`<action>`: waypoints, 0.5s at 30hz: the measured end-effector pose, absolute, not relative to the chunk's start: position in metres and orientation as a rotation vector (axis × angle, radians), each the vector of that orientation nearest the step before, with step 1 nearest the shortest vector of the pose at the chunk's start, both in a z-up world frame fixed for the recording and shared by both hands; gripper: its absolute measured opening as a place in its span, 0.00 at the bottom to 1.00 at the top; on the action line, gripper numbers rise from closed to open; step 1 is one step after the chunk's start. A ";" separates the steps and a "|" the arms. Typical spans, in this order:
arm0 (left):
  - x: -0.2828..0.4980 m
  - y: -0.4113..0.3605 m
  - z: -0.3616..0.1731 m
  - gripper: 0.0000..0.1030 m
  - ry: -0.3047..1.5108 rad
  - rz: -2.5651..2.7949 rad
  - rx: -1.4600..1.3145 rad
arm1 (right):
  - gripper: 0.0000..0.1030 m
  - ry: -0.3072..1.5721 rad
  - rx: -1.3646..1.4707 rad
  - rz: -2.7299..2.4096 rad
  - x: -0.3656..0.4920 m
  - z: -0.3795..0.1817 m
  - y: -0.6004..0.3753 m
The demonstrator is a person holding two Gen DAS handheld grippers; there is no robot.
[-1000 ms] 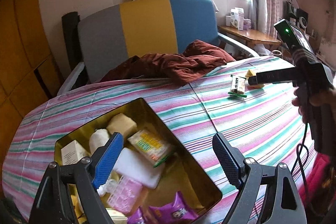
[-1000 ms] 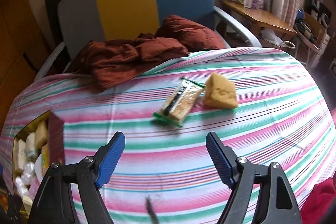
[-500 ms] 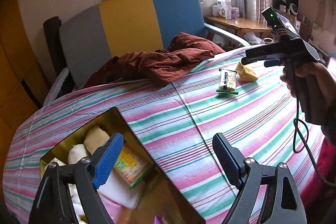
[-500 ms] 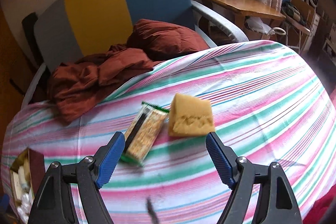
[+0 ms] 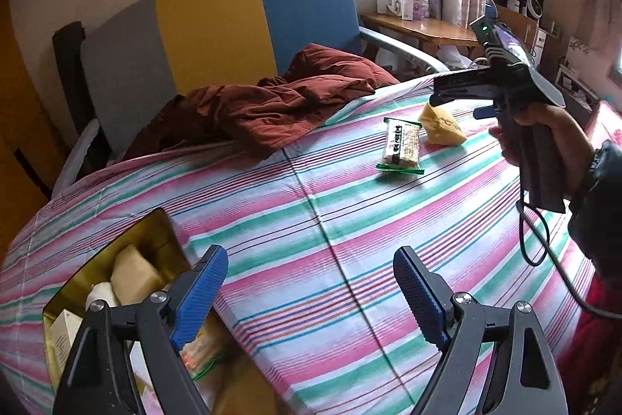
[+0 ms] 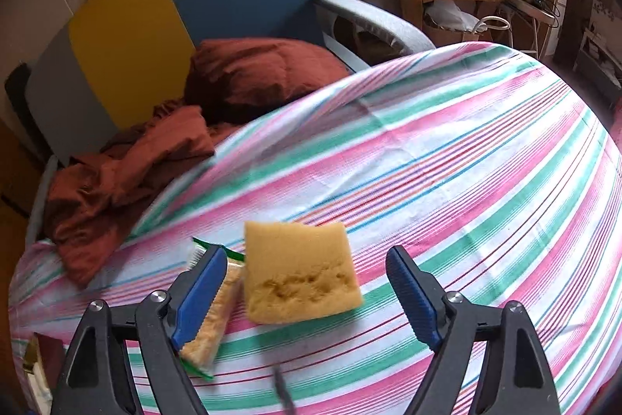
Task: Organize objects
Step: 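Grasp the yellow sponge with the right gripper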
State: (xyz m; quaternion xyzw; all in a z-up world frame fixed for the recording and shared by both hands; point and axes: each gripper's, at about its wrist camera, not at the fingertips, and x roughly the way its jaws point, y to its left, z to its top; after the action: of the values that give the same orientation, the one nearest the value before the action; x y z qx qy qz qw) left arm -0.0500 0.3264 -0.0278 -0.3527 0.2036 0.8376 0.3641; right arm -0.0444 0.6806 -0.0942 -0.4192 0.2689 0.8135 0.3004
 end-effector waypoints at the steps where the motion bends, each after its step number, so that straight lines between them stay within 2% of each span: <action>1: -0.051 0.329 -0.028 0.85 0.525 2.151 -0.908 | 0.83 0.697 -1.134 2.156 -0.047 -0.099 0.680; 5: -0.054 0.343 -0.029 0.85 0.519 2.130 -0.922 | 0.83 0.670 -1.199 2.154 -0.054 -0.113 0.679; 7: -0.056 0.351 -0.030 0.85 0.519 2.123 -0.926 | 0.68 0.701 -1.225 2.168 -0.055 -0.116 0.680; 8: -0.057 0.355 -0.030 0.85 0.522 2.119 -0.927 | 0.64 0.709 -1.228 2.176 -0.054 -0.115 0.680; 15: -0.062 0.391 -0.033 0.85 0.574 2.093 -0.918 | 0.63 0.702 -1.171 2.142 -0.038 -0.088 0.685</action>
State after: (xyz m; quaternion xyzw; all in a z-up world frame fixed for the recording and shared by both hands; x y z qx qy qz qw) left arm -0.0615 0.3913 -0.0335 -0.3599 0.2252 0.8206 0.3825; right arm -0.0378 0.6852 -0.0879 -0.4403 0.2640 0.8055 0.2961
